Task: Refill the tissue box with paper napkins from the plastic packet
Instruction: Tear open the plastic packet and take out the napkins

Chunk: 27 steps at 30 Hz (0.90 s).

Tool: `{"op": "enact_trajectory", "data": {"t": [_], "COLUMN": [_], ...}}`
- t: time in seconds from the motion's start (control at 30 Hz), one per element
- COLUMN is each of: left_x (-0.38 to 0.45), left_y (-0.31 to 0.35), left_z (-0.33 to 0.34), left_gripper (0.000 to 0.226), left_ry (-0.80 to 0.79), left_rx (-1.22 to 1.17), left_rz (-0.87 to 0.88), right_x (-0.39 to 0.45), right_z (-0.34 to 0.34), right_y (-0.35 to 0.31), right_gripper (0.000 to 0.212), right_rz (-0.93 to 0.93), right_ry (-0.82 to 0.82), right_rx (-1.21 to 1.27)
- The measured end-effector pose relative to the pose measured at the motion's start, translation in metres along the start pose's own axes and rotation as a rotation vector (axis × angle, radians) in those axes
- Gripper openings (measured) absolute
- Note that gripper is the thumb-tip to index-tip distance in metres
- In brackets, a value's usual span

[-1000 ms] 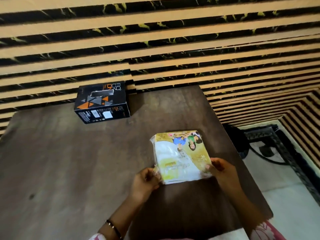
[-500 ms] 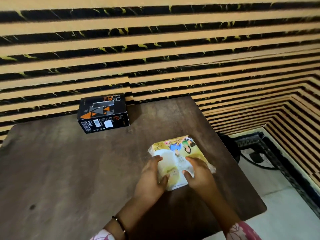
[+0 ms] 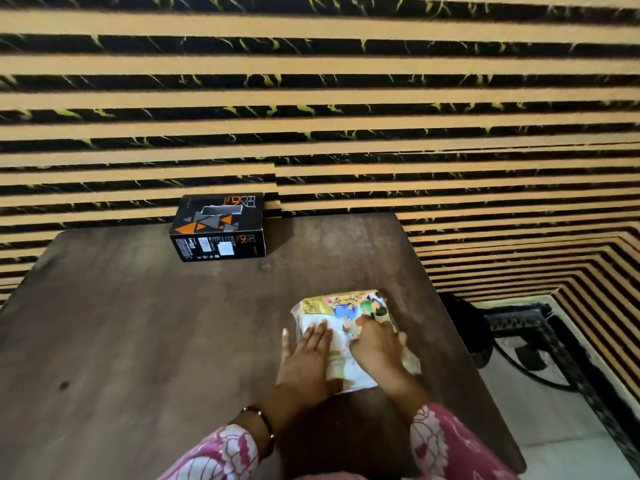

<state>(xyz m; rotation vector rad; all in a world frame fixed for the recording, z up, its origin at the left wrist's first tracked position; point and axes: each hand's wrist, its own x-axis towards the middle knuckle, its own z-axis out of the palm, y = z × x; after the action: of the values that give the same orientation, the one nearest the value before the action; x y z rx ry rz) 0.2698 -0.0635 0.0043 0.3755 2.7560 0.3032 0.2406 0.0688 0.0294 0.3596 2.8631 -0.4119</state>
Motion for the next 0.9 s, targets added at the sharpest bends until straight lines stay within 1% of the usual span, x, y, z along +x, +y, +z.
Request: {"op": "enact_trajectory", "data": {"t": [0.07,0.17,0.27,0.33,0.4,0.47,0.53,0.6,0.67,0.8,0.9], "left_x": [-0.003,-0.006,-0.01,-0.012,-0.013,-0.012,-0.01,-0.007,-0.004,0.0,0.005], "left_y": [-0.001,-0.001,0.002,0.003,0.005,0.007,0.008,0.01,0.012,0.017,0.018], "left_z": [0.002,0.006,0.01,0.013,0.016,0.017,0.018,0.018,0.019,0.023,0.018], "left_gripper": [0.097,0.096,0.092,0.09,0.089,0.089,0.088,0.089,0.09,0.091,0.093], "left_ry": [0.01,0.042,0.075,0.087,0.093,0.089,0.094,0.099,0.115,0.162,0.163], "left_rx": [-0.034,-0.064,-0.093,-0.084,-0.056,-0.036,-0.035,-0.055,-0.087,-0.101,-0.08], "left_rz": [-0.019,-0.026,-0.033,-0.03,-0.031,-0.037,-0.045,-0.056,-0.083,-0.122,-0.123], "right_x": [0.001,0.001,0.001,0.001,0.002,0.003,0.003,-0.001,-0.006,-0.015,-0.022], "right_z": [0.001,0.001,-0.003,-0.003,0.0,0.003,0.008,0.007,0.002,-0.009,-0.01], "right_y": [-0.002,0.001,0.006,0.009,0.012,0.016,0.024,0.032,0.039,0.054,0.066], "right_gripper": [0.034,0.029,0.032,0.03,0.021,0.004,0.025,0.04,0.04,0.031,0.043], "right_rz": [0.038,0.107,0.143,0.153,0.156,0.095,0.028,-0.023,-0.085,-0.251,-0.244], "right_ry": [-0.02,-0.053,-0.109,-0.134,-0.157,-0.202,-0.22,-0.218,-0.21,-0.192,-0.224], "right_rx": [0.02,0.121,0.196,0.234,0.362,0.592,0.757,0.791,0.784,0.757,0.759]}}
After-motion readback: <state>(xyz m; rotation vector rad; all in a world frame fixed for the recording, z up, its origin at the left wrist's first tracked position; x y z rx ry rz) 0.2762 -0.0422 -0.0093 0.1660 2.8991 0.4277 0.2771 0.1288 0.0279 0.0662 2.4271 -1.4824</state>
